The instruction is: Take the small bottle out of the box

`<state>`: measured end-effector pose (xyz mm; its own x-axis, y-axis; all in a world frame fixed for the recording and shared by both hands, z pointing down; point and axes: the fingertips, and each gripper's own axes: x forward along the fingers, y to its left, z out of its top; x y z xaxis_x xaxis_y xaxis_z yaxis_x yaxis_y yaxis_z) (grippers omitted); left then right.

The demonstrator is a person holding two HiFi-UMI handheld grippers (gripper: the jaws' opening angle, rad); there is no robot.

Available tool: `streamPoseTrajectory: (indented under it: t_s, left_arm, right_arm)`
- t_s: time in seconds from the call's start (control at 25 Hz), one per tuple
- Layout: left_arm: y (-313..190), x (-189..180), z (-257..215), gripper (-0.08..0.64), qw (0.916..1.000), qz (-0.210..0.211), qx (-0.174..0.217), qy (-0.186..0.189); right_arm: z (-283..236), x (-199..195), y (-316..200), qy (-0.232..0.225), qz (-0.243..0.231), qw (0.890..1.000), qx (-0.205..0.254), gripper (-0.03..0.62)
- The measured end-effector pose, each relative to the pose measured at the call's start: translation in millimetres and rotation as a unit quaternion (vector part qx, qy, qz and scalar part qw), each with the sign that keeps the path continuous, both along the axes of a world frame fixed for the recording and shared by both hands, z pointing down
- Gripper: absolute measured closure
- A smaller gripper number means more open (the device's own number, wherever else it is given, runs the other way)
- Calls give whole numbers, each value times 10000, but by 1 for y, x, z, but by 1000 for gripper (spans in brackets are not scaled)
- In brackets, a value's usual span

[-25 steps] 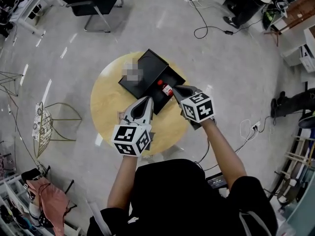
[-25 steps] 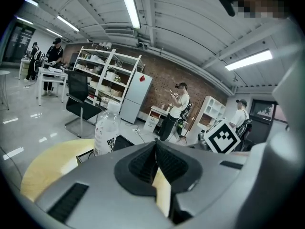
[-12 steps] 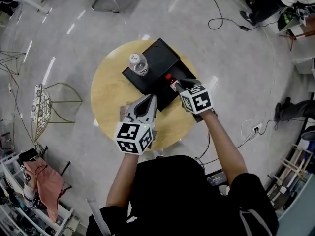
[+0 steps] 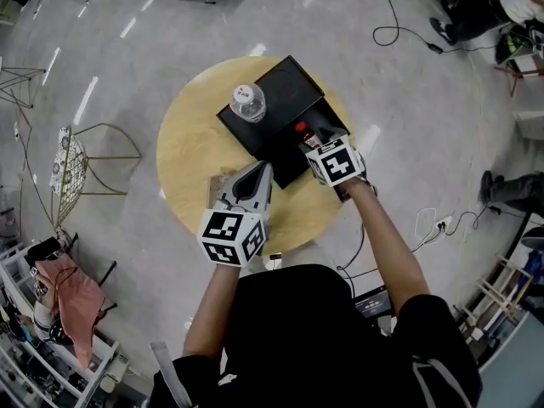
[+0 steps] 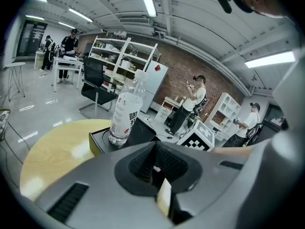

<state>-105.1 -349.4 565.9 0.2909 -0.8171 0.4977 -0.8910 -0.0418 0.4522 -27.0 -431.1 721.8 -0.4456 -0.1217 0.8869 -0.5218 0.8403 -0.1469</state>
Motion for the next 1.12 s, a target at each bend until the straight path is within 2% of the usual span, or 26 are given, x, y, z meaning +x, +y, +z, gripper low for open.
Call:
streamPoseTrajectory:
  t_s: [0.24, 0.4, 0.6, 0.84, 1.12]
  left_arm:
    - [3, -9, 14, 549, 9999, -112, -120, 48]
    - [3, -11, 17, 549, 9997, -173, -136, 82]
    - [7, -15, 20, 549, 9995, -253, -159, 71]
    - [12, -14, 19, 549, 9994, -297, -155, 83]
    - [17, -19, 21, 549, 9992, -351, -181, 115]
  right_arm:
    - [15, -9, -4, 444, -289, 9985, 143, 336]
    - [27, -10, -5, 827, -565, 9949, 76, 331]
    - [34, -10, -4, 1104, -680, 9915, -56, 331]
    - [45, -5, -2, 1646, -884, 9823, 95, 331]
    - [47, -6, -1, 1766, -899, 9802, -29, 331]
